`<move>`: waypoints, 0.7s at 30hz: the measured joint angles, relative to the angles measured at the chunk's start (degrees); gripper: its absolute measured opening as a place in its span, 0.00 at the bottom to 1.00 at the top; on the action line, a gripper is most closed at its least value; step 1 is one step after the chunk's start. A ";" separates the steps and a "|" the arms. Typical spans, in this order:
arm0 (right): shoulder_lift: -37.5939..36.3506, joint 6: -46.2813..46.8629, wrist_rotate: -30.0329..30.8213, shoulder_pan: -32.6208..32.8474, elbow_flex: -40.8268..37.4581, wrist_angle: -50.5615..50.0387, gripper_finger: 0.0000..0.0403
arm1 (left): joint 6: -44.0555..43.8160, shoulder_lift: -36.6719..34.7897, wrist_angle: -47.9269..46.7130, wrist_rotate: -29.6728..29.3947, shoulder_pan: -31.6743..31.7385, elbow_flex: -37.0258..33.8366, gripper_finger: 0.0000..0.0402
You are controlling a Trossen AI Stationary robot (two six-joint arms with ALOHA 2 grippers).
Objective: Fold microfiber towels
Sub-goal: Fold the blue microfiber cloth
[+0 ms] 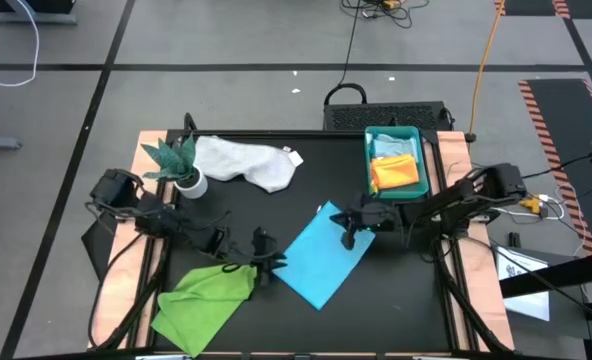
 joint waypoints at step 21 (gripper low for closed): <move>20.91 -8.09 -6.62 -8.14 24.26 -7.44 0.00 | 0.67 1.87 1.71 -2.26 1.81 0.04 0.24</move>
